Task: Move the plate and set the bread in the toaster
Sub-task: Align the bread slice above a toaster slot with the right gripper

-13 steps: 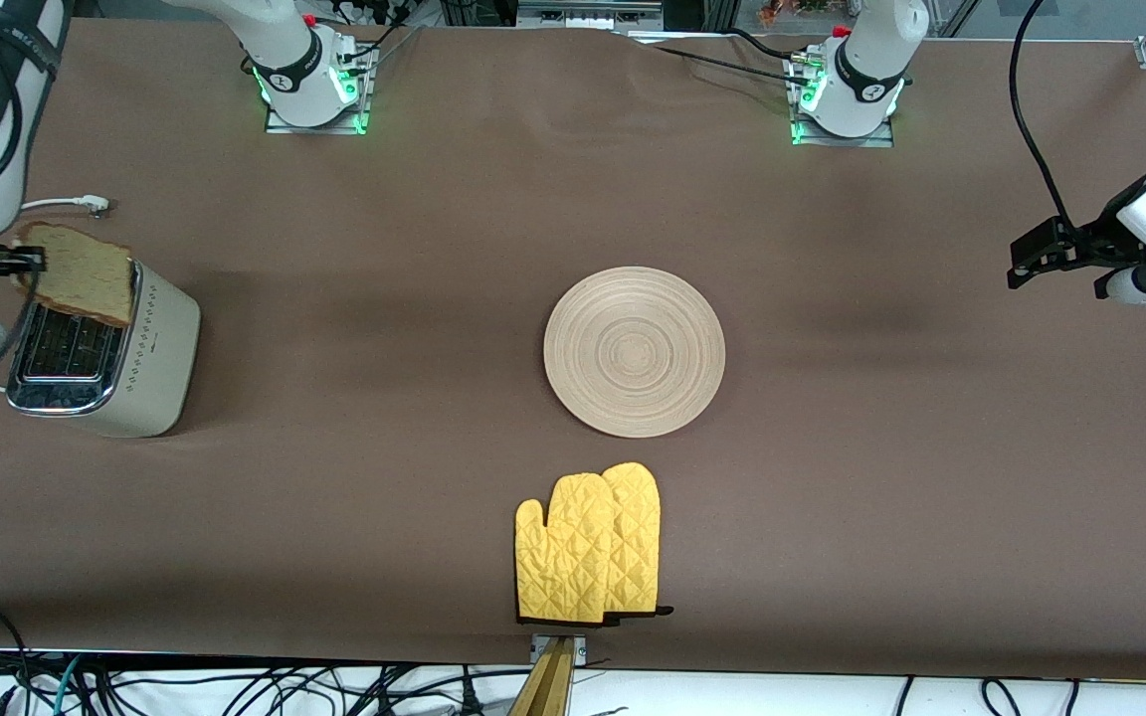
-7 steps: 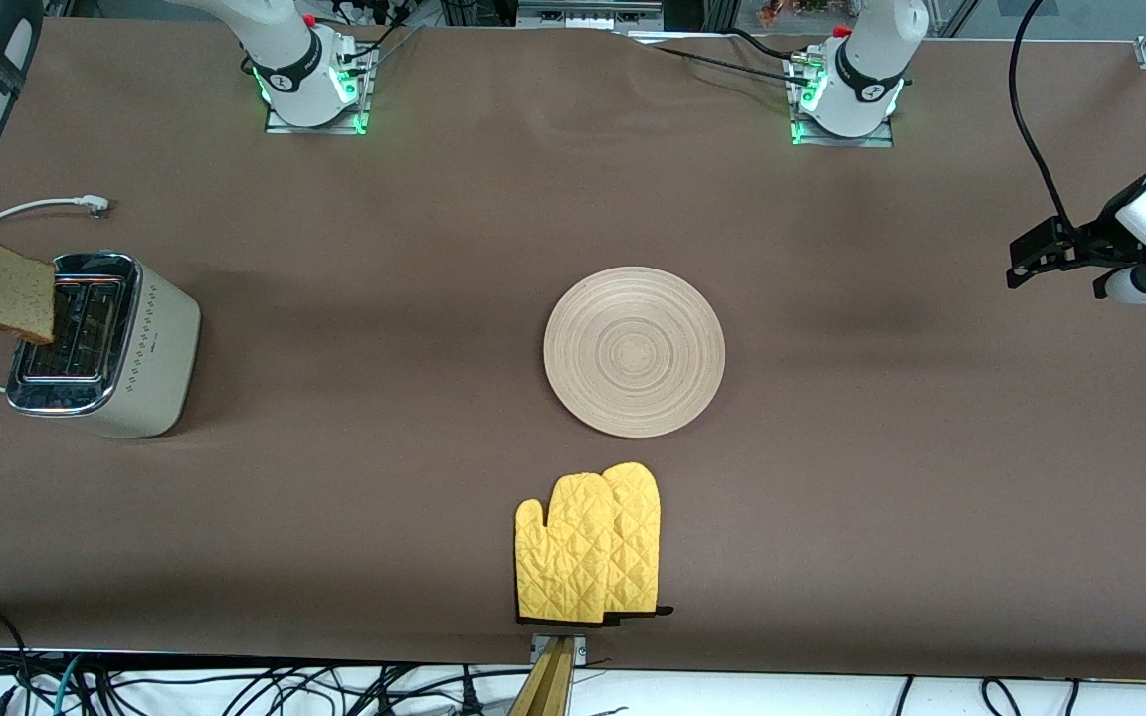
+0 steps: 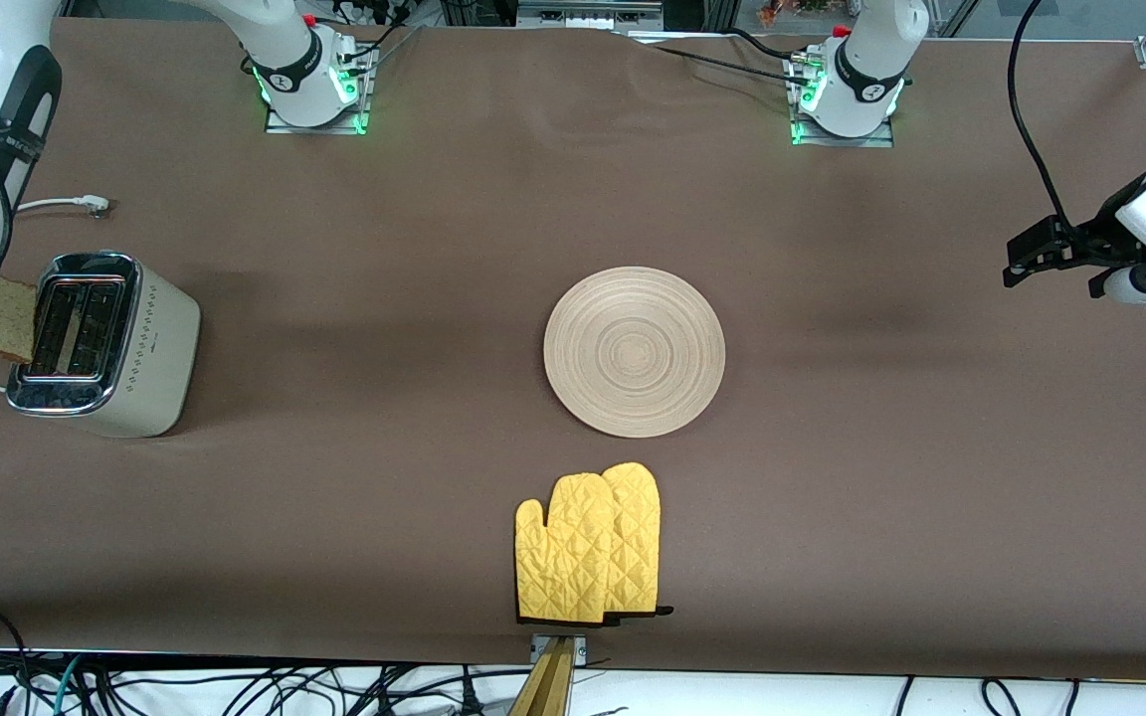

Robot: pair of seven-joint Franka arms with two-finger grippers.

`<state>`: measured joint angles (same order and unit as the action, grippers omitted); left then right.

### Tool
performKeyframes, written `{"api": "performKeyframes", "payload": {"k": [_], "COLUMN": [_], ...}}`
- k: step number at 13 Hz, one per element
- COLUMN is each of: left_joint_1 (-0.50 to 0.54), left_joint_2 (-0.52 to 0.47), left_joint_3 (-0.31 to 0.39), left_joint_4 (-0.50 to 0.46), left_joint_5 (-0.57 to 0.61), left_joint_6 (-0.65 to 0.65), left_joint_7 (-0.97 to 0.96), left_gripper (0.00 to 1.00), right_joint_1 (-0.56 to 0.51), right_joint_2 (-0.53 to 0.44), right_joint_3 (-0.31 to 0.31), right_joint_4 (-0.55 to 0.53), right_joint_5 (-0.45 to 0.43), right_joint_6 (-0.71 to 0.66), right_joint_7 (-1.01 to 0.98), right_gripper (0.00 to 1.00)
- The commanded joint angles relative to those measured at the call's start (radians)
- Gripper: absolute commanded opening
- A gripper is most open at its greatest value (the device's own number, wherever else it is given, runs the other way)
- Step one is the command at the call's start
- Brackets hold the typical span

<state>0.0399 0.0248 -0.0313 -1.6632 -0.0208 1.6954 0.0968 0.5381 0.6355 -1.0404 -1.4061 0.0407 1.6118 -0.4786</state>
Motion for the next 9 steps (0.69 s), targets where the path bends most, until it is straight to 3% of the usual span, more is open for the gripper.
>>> {"api": "performKeyframes", "payload": {"k": [1,9], "left_joint_1": [0.009,0.008], "left_joint_2": [0.014,0.014], "left_joint_3": [-0.006,-0.009], "left_joint_4": [0.031,0.033], "left_joint_5": [-0.014,-0.013], "left_joint_6": [-0.02,-0.019], "left_joint_7": [0.02,0.02], "left_gripper": [1.0,1.0], "right_joint_1": [0.0,0.006], "right_joint_2": [0.018,0.01], "right_joint_3": [0.002,0.002], "right_joint_4": [0.003,0.004], "right_joint_5": [0.039,0.056], "right_joint_6": [0.008,-0.01], "right_joint_7": [0.005,0.034], "right_gripper": [0.0,0.0]}}
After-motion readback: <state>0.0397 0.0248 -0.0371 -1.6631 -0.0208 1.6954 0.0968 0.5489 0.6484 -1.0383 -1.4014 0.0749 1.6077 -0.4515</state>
